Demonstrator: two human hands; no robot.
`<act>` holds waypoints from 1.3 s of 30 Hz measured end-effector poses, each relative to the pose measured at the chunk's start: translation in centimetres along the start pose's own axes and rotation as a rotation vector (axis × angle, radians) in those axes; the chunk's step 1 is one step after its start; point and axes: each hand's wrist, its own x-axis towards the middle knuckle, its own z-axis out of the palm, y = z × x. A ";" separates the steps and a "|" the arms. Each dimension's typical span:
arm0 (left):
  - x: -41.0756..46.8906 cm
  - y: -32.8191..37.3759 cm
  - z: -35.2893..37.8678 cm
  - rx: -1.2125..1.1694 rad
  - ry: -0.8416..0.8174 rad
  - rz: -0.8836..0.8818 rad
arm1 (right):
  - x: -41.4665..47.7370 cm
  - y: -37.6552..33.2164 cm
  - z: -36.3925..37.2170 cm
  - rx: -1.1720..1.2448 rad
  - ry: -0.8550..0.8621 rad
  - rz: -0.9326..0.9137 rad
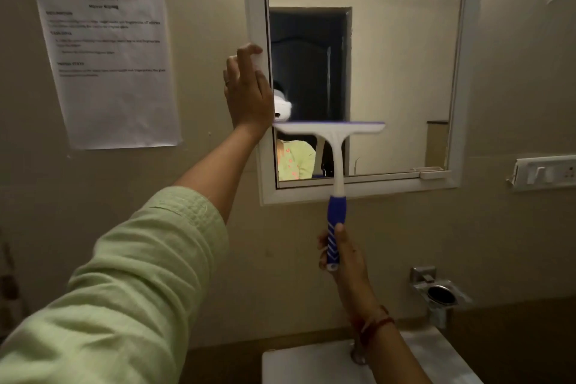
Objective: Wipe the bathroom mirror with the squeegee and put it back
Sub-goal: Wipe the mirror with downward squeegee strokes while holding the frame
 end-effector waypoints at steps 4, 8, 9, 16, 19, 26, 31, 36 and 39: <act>0.0 -0.1 0.2 -0.011 -0.001 -0.003 | -2.2 3.1 -1.4 0.079 0.090 0.156; 0.1 -0.3 0.2 -0.018 0.010 0.005 | -1.6 1.7 -1.9 0.099 0.152 0.091; 0.1 -0.3 0.3 -0.017 0.012 0.008 | -1.1 1.0 -1.9 0.100 0.150 0.061; 0.1 -0.5 0.4 -0.010 0.015 0.001 | -1.0 1.8 -1.9 0.050 0.100 0.077; 0.1 -0.5 0.5 -0.015 0.009 -0.002 | -2.8 4.5 -1.9 0.083 0.129 0.183; 0.1 -0.7 0.6 -0.016 0.017 0.001 | 0.2 2.1 -1.0 0.070 0.061 0.100; 0.1 -0.6 0.5 -0.016 0.013 -0.006 | -1.2 4.8 -1.8 0.114 0.056 0.213; 0.2 -0.8 0.7 -0.016 0.009 0.009 | -1.4 5.9 -2.3 0.094 0.125 0.271; 0.1 -0.6 0.6 -0.023 0.014 0.004 | 0.3 3.7 -1.8 0.054 0.078 0.148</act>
